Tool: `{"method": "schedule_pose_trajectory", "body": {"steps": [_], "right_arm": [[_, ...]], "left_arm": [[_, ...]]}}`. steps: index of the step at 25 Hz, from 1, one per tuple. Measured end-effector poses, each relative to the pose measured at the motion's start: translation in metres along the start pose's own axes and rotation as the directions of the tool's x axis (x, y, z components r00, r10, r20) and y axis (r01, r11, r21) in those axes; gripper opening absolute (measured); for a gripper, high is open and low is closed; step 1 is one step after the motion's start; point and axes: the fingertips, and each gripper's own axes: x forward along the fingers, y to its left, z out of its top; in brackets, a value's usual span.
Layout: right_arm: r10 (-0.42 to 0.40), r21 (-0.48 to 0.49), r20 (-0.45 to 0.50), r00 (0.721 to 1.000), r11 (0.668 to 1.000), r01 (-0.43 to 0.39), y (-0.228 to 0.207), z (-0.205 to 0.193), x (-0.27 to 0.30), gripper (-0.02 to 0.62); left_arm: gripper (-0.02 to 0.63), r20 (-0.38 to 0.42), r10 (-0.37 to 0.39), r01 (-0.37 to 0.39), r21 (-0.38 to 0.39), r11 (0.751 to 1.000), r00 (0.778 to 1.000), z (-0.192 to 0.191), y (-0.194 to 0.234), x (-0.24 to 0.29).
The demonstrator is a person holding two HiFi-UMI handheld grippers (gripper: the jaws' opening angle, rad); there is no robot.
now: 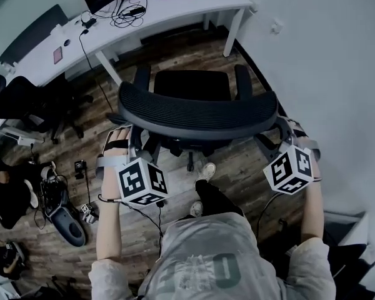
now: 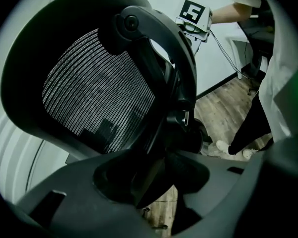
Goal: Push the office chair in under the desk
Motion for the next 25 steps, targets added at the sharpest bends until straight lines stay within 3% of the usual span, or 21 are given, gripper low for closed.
{"method": "schedule_pose_trajectory", "body": {"steps": [12,25], "right_arm": [[-0.012,0.002,-0.005,1.000,1.000,0.012,-0.111,-0.016,0.089,0.184],[-0.008,-0.013,0.006,1.000,1.000,0.008,-0.218,-0.039,0.176,0.190]], "left_arm": [[0.181,-0.004,0.030,-0.030,0.036,0.999,1.000,0.022,0.082,0.111],[0.175,-0.026,0.042,-0.041,0.013,0.999,0.999,0.046,0.149,0.210]]}}
